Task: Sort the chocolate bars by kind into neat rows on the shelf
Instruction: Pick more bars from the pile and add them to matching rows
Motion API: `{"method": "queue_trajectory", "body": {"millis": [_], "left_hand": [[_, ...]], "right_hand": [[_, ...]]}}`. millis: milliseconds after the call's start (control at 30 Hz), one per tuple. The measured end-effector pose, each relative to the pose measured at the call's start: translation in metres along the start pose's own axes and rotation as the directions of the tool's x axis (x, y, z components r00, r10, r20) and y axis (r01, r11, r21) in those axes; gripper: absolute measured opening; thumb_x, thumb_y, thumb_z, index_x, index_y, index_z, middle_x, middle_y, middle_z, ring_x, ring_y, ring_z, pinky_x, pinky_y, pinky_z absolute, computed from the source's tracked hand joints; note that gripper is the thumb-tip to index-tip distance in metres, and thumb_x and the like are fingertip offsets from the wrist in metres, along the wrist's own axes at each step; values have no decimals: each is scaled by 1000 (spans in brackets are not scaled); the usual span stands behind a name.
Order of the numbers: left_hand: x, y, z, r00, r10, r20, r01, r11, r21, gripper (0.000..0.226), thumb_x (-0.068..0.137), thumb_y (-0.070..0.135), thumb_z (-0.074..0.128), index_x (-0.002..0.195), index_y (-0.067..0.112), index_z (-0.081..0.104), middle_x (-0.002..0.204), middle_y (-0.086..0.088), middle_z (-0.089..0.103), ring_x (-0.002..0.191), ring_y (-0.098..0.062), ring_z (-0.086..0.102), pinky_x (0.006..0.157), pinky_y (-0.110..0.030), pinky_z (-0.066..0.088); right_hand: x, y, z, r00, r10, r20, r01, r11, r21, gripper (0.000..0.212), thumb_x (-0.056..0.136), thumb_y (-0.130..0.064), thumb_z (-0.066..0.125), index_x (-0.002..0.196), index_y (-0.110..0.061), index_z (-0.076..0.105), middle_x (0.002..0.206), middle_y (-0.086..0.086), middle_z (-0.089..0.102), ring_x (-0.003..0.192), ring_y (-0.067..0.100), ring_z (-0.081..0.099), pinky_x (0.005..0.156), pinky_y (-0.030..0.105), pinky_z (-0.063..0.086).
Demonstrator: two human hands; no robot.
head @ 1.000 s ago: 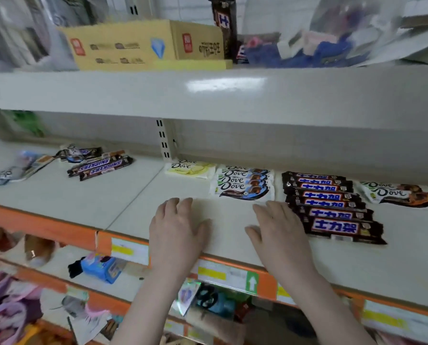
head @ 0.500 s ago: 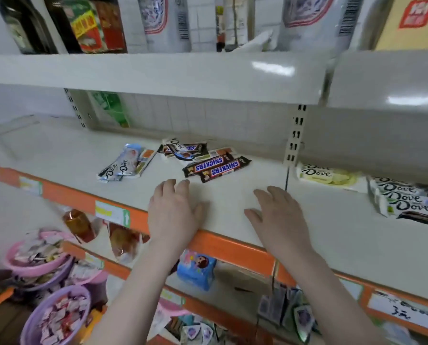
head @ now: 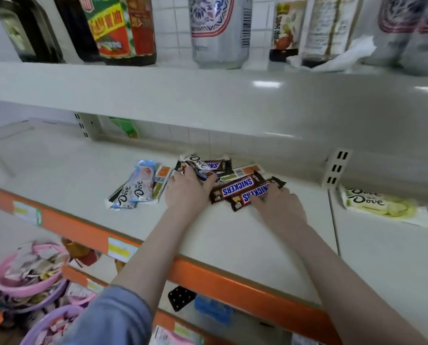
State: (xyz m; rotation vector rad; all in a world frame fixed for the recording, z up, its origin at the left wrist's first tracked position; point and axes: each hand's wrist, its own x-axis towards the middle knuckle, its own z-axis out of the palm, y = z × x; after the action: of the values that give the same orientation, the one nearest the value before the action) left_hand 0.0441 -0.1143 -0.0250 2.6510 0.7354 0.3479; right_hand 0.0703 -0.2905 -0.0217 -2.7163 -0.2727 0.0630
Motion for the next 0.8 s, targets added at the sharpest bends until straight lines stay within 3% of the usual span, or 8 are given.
{"method": "queue_trajectory", "body": {"millis": [100, 233, 367, 500, 667, 800], "left_hand": [[23, -2, 8, 995, -88, 54, 91, 994, -60, 80, 86, 67, 35, 133, 2, 37, 127, -24, 52, 117, -39, 49, 94, -45, 40], [40, 1, 15, 992, -128, 20, 129, 991, -43, 92, 81, 73, 37, 134, -3, 36, 126, -22, 55, 116, -38, 51, 94, -42, 42], [55, 0, 21, 987, -161, 13, 161, 984, -70, 95, 73, 71, 55, 131, -2, 36, 132, -22, 48, 123, -36, 44, 100, -42, 36], [61, -5, 25, 987, -161, 16, 162, 982, -99, 94, 69, 62, 67, 132, 0, 36, 133, -21, 44, 126, -35, 39, 104, -42, 33], [63, -6, 19, 982, -167, 90, 182, 963, -198, 74, 70, 39, 73, 126, 3, 42, 129, -21, 42, 121, -34, 40, 101, -40, 38], [61, -10, 14, 982, -128, 136, 159, 955, -251, 61, 72, 29, 71, 121, 5, 44, 126, -20, 41, 115, -33, 46, 94, -37, 44]], "right_hand": [[17, -13, 8, 997, 70, -34, -71, 997, -9, 60, 88, -54, 41, 125, -6, 37, 123, 20, 51, 111, 36, 48, 89, 41, 41], [30, -31, 20, 969, 214, -125, -212, 977, 28, 87, 79, -68, 44, 136, -3, 25, 129, 24, 47, 118, 39, 44, 95, 44, 39], [37, -48, 36, 933, 322, -162, -323, 946, 20, 109, 70, -76, 47, 142, -3, 12, 137, 28, 36, 124, 42, 36, 102, 46, 31], [44, -55, 47, 905, 372, -205, -371, 928, 46, 108, 62, -74, 58, 136, -4, 22, 134, 30, 36, 123, 43, 35, 104, 46, 29], [52, -56, 36, 904, 414, -107, -390, 901, 190, 91, 64, -51, 70, 131, -5, 29, 132, 26, 37, 121, 41, 35, 105, 42, 29], [57, -62, 37, 890, 440, -122, -418, 892, 172, 105, 60, -61, 71, 135, -4, 24, 133, 27, 35, 123, 41, 33, 103, 42, 27]]}}
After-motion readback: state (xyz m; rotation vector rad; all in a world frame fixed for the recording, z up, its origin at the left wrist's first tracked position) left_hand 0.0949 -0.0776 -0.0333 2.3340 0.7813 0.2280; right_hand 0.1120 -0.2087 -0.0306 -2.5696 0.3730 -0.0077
